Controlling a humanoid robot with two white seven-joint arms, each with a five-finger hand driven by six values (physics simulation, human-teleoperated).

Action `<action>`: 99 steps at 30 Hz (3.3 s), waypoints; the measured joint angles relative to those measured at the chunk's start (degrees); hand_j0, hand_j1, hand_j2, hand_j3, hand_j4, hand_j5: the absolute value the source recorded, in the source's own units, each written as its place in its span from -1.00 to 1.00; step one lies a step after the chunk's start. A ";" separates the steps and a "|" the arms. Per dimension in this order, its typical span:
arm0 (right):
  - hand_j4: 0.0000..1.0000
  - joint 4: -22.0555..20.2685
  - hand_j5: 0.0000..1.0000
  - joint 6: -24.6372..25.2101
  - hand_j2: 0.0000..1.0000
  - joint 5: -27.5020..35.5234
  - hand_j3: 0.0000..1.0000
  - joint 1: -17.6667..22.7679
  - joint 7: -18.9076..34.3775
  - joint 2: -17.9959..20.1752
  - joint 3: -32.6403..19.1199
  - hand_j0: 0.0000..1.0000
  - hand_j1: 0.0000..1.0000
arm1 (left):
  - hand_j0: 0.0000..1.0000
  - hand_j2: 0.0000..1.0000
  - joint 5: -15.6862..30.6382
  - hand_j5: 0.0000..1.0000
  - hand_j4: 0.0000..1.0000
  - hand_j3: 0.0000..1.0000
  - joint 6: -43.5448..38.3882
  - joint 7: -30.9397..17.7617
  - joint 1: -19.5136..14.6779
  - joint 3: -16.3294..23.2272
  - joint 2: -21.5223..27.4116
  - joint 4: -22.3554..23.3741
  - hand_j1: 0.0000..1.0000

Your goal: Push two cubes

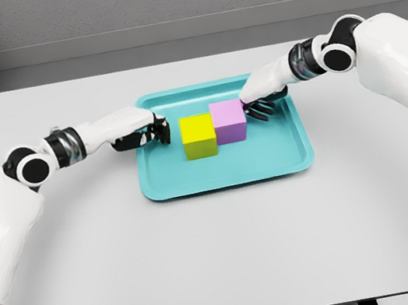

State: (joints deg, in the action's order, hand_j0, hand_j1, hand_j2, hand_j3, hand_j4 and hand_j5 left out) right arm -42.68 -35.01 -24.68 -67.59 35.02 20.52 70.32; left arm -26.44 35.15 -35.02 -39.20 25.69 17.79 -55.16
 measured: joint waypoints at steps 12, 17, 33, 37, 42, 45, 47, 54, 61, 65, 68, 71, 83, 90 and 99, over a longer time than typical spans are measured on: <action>-0.76 1.95 -0.76 -0.09 -0.76 -0.04 -0.76 -2.20 -0.01 0.81 -0.15 -0.76 -0.76 | -0.31 -0.31 -0.18 -0.31 -0.31 -0.31 0.00 0.00 -0.26 0.06 -1.56 1.11 -0.31; -0.76 2.31 -0.76 -0.10 -0.76 -1.44 -0.76 -3.25 -0.01 0.22 -0.28 -0.76 -0.76 | -0.31 -0.31 0.06 -0.31 -0.31 -0.31 0.00 0.00 -0.26 0.10 -1.91 0.90 -0.31; -0.76 2.42 -0.76 0.65 -0.76 -2.36 -0.76 -4.48 -0.01 -0.45 -0.24 -0.76 -0.76 | -0.32 -0.32 0.25 -0.32 -0.32 -0.32 0.00 0.00 -0.09 -0.07 -2.03 0.44 -0.32; -0.76 2.37 -0.76 0.69 -0.76 -2.42 -0.76 -4.48 -0.01 -1.01 -0.20 -0.76 -0.76 | -0.34 -0.34 1.24 -0.34 -0.34 -0.34 0.02 0.00 0.26 -0.43 -0.80 -1.04 -0.34; -0.76 2.24 -0.76 0.71 -0.76 -2.50 -0.76 -4.48 -0.01 -1.96 0.00 -0.76 -0.76 | -0.35 -0.35 8.18 -0.35 -0.35 -0.35 0.03 0.00 3.34 -0.20 3.79 -12.94 -0.35; -0.76 2.19 -0.76 0.69 -0.76 -2.58 -0.76 -4.48 -0.01 -2.49 0.17 -0.76 -0.76 | -0.36 -0.36 11.52 -0.36 -0.36 -0.36 0.04 -0.01 6.85 -0.28 7.22 -19.94 -0.36; -0.76 2.18 -0.76 0.73 -0.76 -3.15 -0.76 -4.48 -0.01 -2.87 0.23 -0.76 -0.76 | -0.36 -0.36 13.77 -0.36 -0.36 -0.36 0.05 -0.01 8.79 -0.59 10.44 -25.41 -0.36; -0.76 2.13 -0.76 0.87 -0.76 -5.43 -0.76 -4.40 -0.02 -3.87 0.26 -0.76 -0.76 | -0.37 -0.37 17.98 -0.37 -0.37 -0.37 -0.01 0.00 12.48 -2.72 14.36 -38.40 -0.37; -0.76 1.82 -0.76 0.41 -0.76 -5.79 -0.76 -4.75 -0.01 -3.84 0.10 -0.76 -0.76 | -0.28 -0.28 17.99 -0.28 -0.28 -0.28 0.00 0.00 12.30 3.34 10.68 -40.64 -0.28; -0.76 1.51 -0.76 0.11 -0.76 -5.82 -0.76 -5.45 -0.01 -3.53 -0.15 -0.76 -0.76 | -0.33 -0.33 15.72 -0.33 -0.33 -0.33 0.00 0.00 11.78 6.20 5.87 -36.55 -0.33; -0.76 0.98 -0.76 0.07 -0.76 -5.77 -0.76 -5.89 -0.01 -3.39 -0.20 -0.76 -0.76 | -0.33 -0.33 14.72 -0.33 -0.33 -0.33 0.00 0.00 11.34 7.11 2.89 -32.89 -0.33; -0.76 1.09 -0.76 0.33 -0.76 -5.82 -0.76 -5.80 -0.01 -3.34 -0.14 -0.76 -0.76 | -0.33 -0.33 14.74 -0.33 -0.33 -0.33 0.00 0.00 10.46 7.99 0.89 -30.95 -0.33; -0.76 2.27 -0.76 4.32 -0.76 -7.44 -0.76 -5.89 -0.01 -3.37 0.08 -0.76 -0.76 | -0.33 -0.33 15.30 -0.33 -0.33 -0.33 -0.01 0.00 8.88 8.42 -0.27 -23.83 -0.33; -0.75 2.28 -0.75 4.80 -0.75 -7.41 -0.75 -5.80 -0.01 -2.87 0.10 -0.75 -0.75 | -0.33 -0.33 15.51 -0.33 -0.33 -0.33 -0.02 0.00 8.53 8.41 -0.59 -20.80 -0.33; -0.74 1.94 -0.74 4.61 -0.74 -7.32 -0.74 -5.80 -0.01 -1.30 0.11 -0.74 -0.74 | -0.33 -0.33 16.00 -0.33 -0.33 -0.33 -0.02 0.00 8.35 8.38 -1.70 -16.37 -0.33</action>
State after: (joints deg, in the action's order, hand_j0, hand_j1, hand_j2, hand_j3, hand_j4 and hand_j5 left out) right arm -40.74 -30.41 -32.00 -73.39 35.01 19.23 70.43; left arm -10.44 35.13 -35.02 -30.85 34.07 16.09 -71.53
